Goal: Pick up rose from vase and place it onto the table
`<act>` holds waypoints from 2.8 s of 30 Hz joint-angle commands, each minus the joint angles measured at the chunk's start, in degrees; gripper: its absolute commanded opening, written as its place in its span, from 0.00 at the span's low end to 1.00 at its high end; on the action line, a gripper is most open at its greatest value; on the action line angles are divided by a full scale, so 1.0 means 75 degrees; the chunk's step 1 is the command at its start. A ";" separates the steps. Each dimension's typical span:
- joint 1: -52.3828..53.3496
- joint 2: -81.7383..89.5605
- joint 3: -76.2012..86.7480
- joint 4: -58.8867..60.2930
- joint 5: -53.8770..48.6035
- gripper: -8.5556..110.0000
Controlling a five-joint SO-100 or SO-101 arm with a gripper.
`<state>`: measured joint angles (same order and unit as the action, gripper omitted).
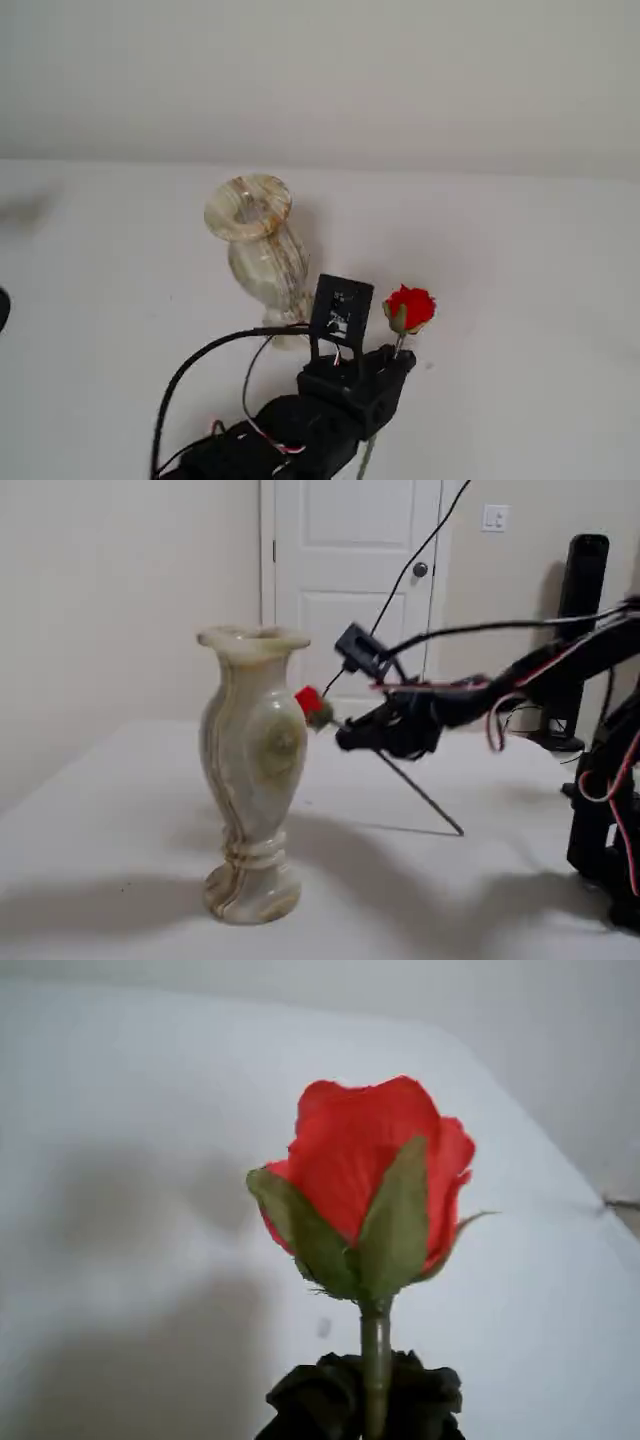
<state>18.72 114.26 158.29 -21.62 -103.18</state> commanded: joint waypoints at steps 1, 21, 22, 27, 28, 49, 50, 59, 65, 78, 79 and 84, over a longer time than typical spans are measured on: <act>-0.0094 -0.2449 -0.0855 -0.2449 -0.0094 0.07; -0.0363 -0.6832 -0.2930 -0.5883 0.0070 0.35; -0.0363 -0.6902 -0.3000 -0.6023 0.0070 0.39; -0.0246 -0.6715 -0.3035 -0.6059 -0.0082 0.43; -0.0188 -0.6586 -0.3012 -0.5977 -0.0082 0.42; -0.1230 0.4957 -0.2320 0.6117 0.5871 0.07; -0.1336 0.5320 -0.2496 0.6656 0.6539 0.07; -0.1559 0.7348 -0.3516 1.0852 1.1906 0.07; -0.2109 1.0102 -0.1816 1.1672 1.2187 0.07; -0.2402 1.0148 0.1617 1.1344 1.2492 0.07; -0.2379 1.0148 0.1910 1.1250 1.2598 0.07; -0.2379 1.0148 0.2156 1.1098 1.2938 0.07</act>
<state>1.14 189.67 173.94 63.37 -7.73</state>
